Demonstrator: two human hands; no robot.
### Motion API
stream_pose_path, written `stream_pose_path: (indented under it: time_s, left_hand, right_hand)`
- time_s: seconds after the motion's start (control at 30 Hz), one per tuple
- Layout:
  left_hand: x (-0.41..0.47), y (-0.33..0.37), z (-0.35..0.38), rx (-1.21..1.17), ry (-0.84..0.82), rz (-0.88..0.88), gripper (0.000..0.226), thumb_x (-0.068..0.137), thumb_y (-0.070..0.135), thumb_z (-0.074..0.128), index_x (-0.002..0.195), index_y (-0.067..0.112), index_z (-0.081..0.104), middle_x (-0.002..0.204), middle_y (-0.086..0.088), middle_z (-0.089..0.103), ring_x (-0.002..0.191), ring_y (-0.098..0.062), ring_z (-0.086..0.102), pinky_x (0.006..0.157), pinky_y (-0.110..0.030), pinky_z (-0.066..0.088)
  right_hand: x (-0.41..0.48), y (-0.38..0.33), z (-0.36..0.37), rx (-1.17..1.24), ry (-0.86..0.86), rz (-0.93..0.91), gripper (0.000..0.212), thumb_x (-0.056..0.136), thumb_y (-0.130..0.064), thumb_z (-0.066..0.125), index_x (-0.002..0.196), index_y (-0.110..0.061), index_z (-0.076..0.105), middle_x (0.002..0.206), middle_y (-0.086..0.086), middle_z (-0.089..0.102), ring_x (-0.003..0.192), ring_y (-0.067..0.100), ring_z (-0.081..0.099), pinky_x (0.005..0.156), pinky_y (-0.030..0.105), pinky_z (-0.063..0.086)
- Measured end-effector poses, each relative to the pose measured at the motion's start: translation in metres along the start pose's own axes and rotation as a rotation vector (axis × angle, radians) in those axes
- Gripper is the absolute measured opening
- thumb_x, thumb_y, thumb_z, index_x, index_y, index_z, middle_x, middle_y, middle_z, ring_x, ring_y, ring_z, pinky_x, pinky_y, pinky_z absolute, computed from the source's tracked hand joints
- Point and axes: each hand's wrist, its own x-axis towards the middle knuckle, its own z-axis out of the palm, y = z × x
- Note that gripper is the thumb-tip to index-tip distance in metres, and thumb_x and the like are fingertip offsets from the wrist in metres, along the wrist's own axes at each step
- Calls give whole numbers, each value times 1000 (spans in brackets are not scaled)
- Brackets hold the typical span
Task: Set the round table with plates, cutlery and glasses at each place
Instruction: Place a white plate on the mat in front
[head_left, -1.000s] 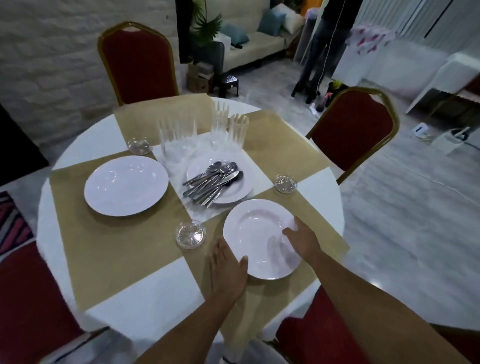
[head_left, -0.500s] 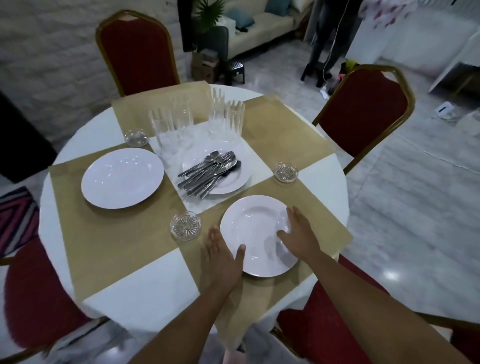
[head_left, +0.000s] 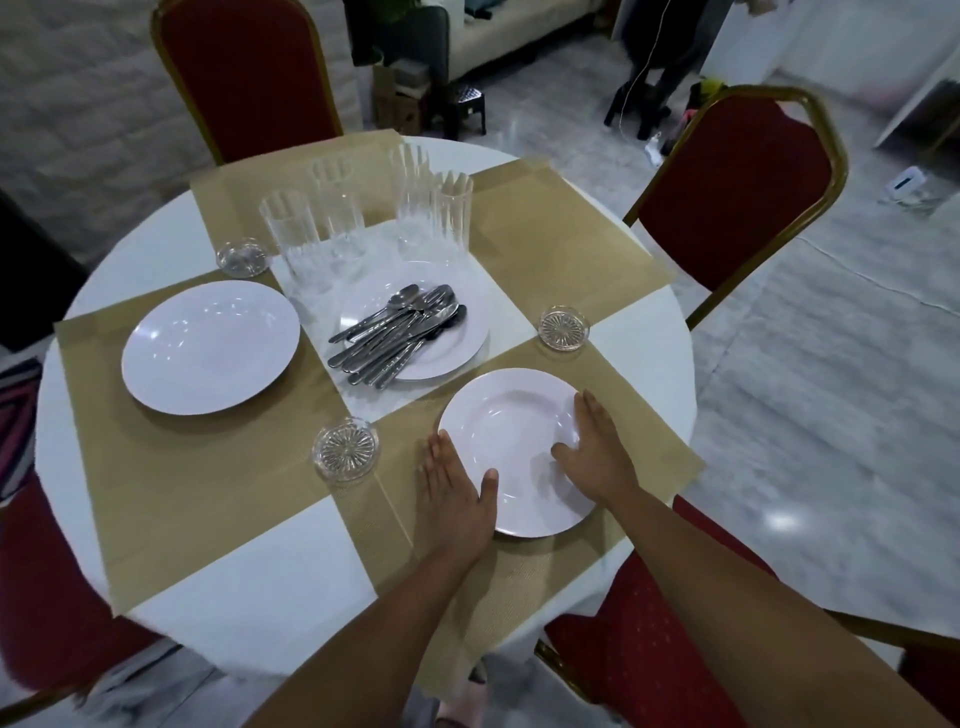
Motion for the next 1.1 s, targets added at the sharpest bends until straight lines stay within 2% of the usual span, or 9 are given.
stream_pose_path:
  time_s: [0.3,0.47,0.87,1.1]
  left_hand:
    - [12,34,21,-108,-45,4,94,83,59,28,151,8,-13,161,-8,-13,148,-18,-16,119,-30,-10]
    - [16,48,31,-107,-36,17,105,72,71,12,151,6,-12,161,-9,-11,148,-19,-15,120,-31,-10]
    - [18,54,38,-94,-63,14,102,75,70,17,150,9,-16,161,-8,-13,148,-18,-17,120,-33,-9]
    - [14,53,28,-36,-121,30,93,89,58,31,149,8,-20,159,-7,-20,146,-17,-21,118,-30,-15]
  right_hand:
    - [24,26,-20,-34,15,52,82,94,-38,52,156,-19,3,165,-3,2,152,18,3,120,37,14]
    - [34,37,-31,-66,33,58,80,95,-39,51,156,-19,4,165,-2,4,152,19,6,121,36,13]
    - [49,41,-39,-115,11,46,78,96,-44,49,156,-19,7,165,-3,5,152,22,6,121,40,13]
    - [44,36,-43,-127,-1,39,76,96,-44,49,156,-18,9,165,-2,7,152,24,9,121,43,15]
